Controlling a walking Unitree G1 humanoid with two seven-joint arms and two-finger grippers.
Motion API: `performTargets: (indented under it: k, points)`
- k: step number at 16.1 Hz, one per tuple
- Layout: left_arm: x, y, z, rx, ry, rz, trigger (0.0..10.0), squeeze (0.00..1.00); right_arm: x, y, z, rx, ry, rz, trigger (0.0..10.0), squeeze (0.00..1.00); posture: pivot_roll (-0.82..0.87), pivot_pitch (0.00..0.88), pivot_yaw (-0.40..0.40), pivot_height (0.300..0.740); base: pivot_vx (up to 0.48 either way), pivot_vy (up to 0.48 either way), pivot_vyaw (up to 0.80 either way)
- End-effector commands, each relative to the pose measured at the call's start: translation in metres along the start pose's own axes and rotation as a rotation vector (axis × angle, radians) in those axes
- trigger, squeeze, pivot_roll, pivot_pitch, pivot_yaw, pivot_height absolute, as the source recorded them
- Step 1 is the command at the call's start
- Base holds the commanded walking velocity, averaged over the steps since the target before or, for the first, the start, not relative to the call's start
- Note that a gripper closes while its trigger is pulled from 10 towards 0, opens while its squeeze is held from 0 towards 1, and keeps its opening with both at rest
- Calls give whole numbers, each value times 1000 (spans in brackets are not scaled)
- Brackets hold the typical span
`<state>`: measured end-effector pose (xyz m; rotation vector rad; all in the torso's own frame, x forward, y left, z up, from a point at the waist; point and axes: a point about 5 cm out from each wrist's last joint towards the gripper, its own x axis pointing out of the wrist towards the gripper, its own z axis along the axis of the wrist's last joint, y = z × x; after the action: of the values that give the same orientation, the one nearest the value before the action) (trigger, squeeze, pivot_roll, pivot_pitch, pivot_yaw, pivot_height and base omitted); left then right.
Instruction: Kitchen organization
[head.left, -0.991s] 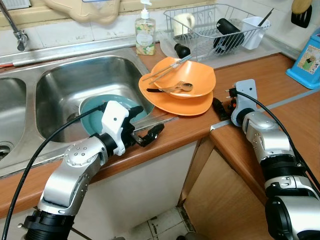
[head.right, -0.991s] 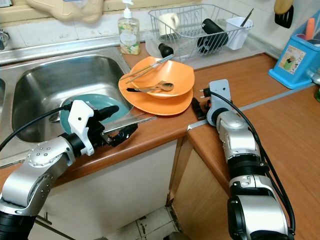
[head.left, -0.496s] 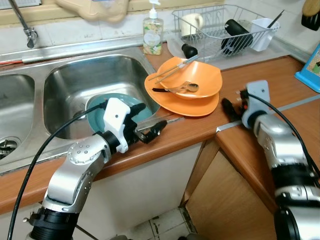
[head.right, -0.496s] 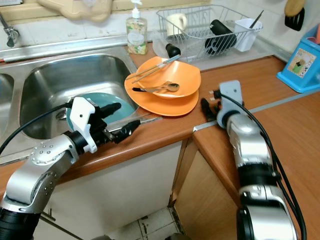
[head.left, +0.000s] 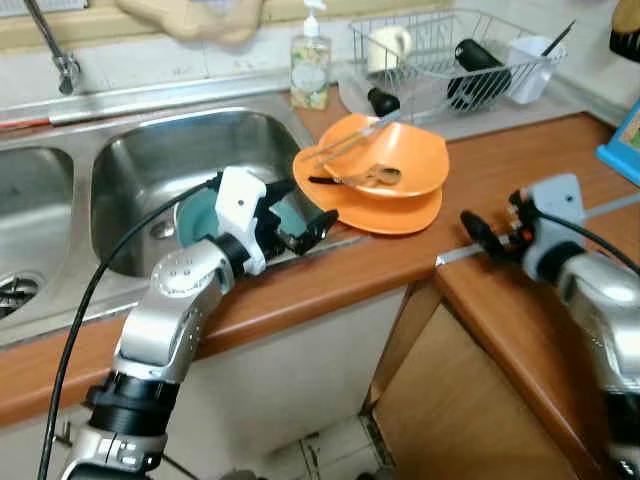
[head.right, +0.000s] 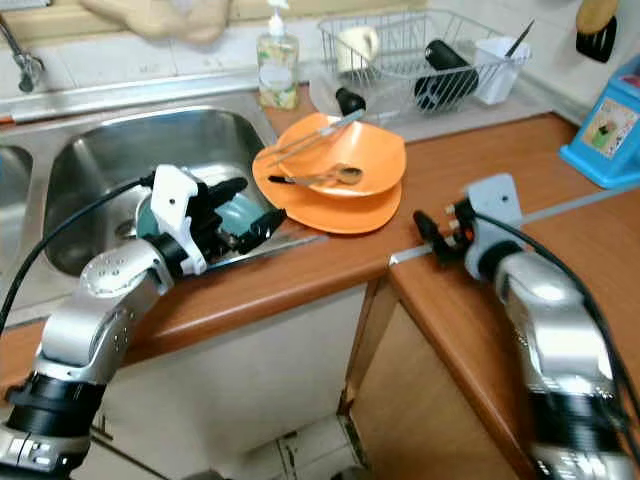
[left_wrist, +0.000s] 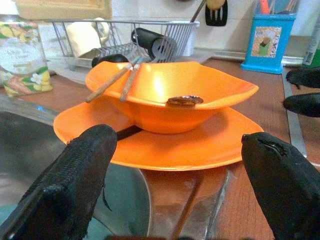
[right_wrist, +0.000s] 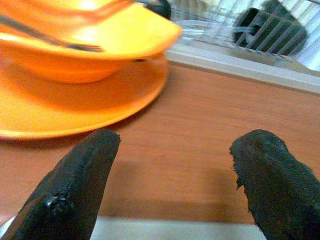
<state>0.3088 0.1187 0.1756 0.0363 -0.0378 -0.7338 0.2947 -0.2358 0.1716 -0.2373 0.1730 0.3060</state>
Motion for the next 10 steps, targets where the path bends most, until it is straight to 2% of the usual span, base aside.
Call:
performTargets:
  k: [1,3,6,7,8,9,10]
  points:
    - [4,5,5,9,-18,-4,10000,0,-11,9,7,-10,-6,87,10000,1000,-78,0,3,740,0,0,0]
    - [9,11,4,15,-26,-3,10000,0,-32,26,5,-40,26,249,10000,1000,-84,0,10,740,0,0,0]
    - [13,17,7,2,-65,16,10000,0,-39,48,6,-42,32,383,10000,1000,-81,0,8,740,0,0,0]
    - [15,19,9,-13,-82,10,4824,0,-38,56,7,-39,25,424,10000,1000,-81,0,8,740,0,0,0]
    - [17,22,10,-21,-91,-2,3255,0,-34,67,9,-41,16,455,10000,1000,-77,0,6,740,0,0,0]
    - [18,23,9,-24,-90,-3,0,0,-33,68,10,-41,11,456,10000,1000,-77,0,7,740,0,0,0]
    - [23,25,9,-29,-91,-31,0,0,-29,77,15,-30,-9,476,10000,1000,-78,0,10,740,0,0,0]
